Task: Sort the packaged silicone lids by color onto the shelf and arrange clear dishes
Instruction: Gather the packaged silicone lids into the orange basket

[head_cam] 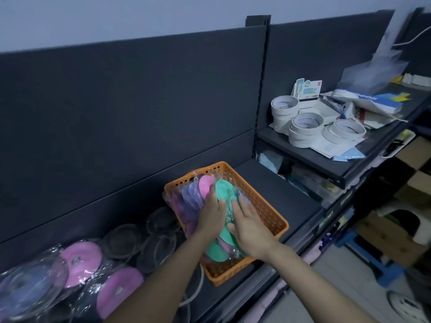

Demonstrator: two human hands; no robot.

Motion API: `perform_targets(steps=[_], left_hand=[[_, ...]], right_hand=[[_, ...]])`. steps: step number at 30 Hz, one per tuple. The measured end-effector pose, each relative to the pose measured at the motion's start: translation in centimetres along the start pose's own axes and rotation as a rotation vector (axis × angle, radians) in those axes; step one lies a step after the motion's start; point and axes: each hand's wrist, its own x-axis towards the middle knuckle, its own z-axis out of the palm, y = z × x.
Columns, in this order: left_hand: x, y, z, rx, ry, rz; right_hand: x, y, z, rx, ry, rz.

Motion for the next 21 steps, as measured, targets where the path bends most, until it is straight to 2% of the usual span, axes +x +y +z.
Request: perform_targets(steps=[4, 7, 11, 15, 18, 21], left_hand=[[-0.2, 0.2, -1.1, -0.058, -0.052, -0.012], [-1.1, 0.8, -2.9, -0.057, -0.015, 0.005], [-3.5, 0.5, -7.0, 0.182, 0.056, 0.231], [-5.7, -2.6, -10.8, 0.360, 0.137, 0.435], [-7.4, -5.9, -13.2, 0.393, 0.153, 0.407], [-9.4, -9.1, -15.3, 0.412, 0.180, 0.341]], right_hand=[[0.5, -0.6, 0.2, -0.030, -0.072, 0.048], [0.0, -0.8, -0.7, 0.023, 0.027, 0.023], [-0.9, -2.9, -2.1, 0.037, 0.257, -0.076], [-1.1, -6.6, -1.5, 0.014, 0.333, -0.234], [-0.9, -9.5, 0.1, 0.072, 0.355, -0.369], [-0.9, -12.0, 2.1, 0.093, 0.307, -0.429]])
